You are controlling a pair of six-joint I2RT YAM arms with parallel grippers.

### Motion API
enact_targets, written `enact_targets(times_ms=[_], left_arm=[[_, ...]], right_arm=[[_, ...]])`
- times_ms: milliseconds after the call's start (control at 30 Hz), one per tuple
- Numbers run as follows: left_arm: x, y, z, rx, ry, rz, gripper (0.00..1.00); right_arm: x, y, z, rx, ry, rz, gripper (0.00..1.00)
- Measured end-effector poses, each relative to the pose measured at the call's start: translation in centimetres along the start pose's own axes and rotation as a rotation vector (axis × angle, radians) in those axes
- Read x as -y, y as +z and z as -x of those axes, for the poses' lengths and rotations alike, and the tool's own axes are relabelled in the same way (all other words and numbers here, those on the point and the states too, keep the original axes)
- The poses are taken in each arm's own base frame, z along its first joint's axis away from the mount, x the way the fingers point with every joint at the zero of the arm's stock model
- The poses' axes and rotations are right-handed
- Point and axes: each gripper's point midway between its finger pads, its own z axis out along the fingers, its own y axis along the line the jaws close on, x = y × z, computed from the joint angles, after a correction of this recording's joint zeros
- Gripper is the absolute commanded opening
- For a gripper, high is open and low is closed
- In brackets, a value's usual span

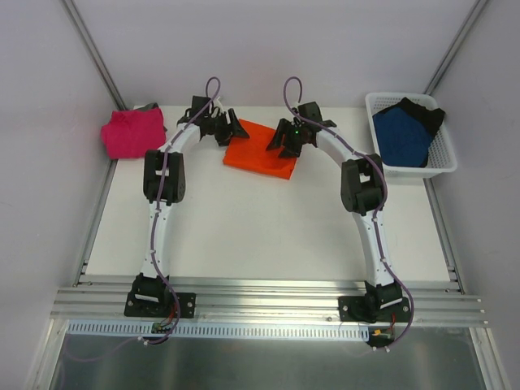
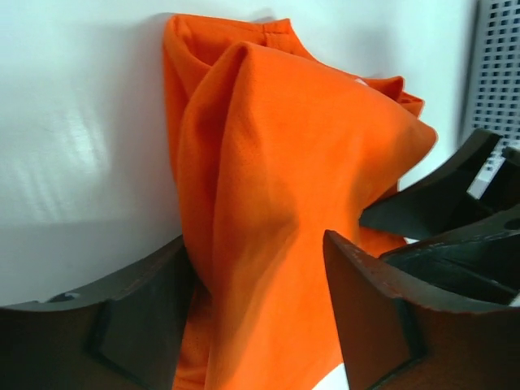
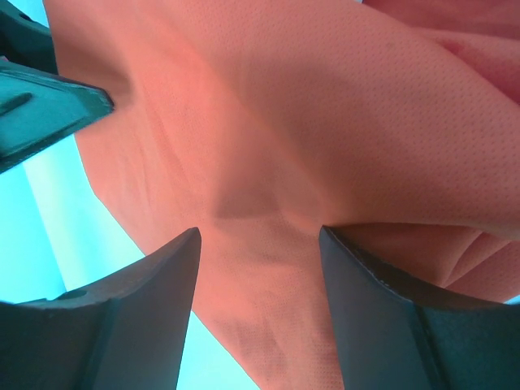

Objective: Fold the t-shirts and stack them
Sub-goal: Fold the tshirt, then neatly place the folded tshirt to the corner

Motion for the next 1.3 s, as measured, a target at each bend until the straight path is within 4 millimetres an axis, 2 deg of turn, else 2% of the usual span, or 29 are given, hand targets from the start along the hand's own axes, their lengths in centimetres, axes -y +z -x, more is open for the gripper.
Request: enact_targets(times_ms=[67, 100, 200, 267, 333, 600, 800, 967, 1133, 1300], left_arm=[[0.2, 0.3, -0.5, -0.015, -0.022, -0.018, 0.49], [0.1, 0.4, -0.8, -0.024, -0.036, -0.022, 0.39], [0.0, 0.7, -1.9, -0.057, -0.071, -0.036, 0.28], [-0.1, 0.8, -2.4, -0.073, -0.089, -0.047, 0.12], [-0.2, 0.9, -2.9, -0.088, -0.106, -0.053, 0.00], [-0.1, 0.7, -3.2, -0.095, -0.095, -0.063, 0.00], [-0.7, -0.5, -2.4, -0.066, -0.021, 0.026, 0.00], [-0.7, -3.1, -0.7, -0.023, 0.049, 0.100, 0.00], [-0.2, -7.0, 1.5, 0.035, 0.108, 0.155, 0.00], [-0.6, -11.2, 3.6, 0.097, 0.149, 0.219, 0.00]], right_arm=[[0.1, 0.0, 0.0, 0.000, -0.002, -0.001, 0.64], [0.1, -0.1, 0.0, 0.000, -0.003, -0.001, 0.64], [0.1, -0.2, 0.1, 0.000, -0.005, -0.003, 0.64], [0.2, -0.2, 0.1, -0.001, -0.007, -0.005, 0.64], [0.3, -0.3, 0.1, -0.002, -0.007, -0.006, 0.64], [0.3, -0.5, 0.1, -0.004, -0.007, -0.009, 0.64], [-0.1, -1.6, 0.6, 0.009, -0.015, -0.007, 0.66], [-0.3, -4.2, 3.0, 0.073, -0.056, -0.005, 0.68], [0.4, -7.7, 5.9, 0.151, -0.069, -0.021, 0.68], [1.4, -10.4, 6.7, 0.180, -0.052, -0.039, 0.68]])
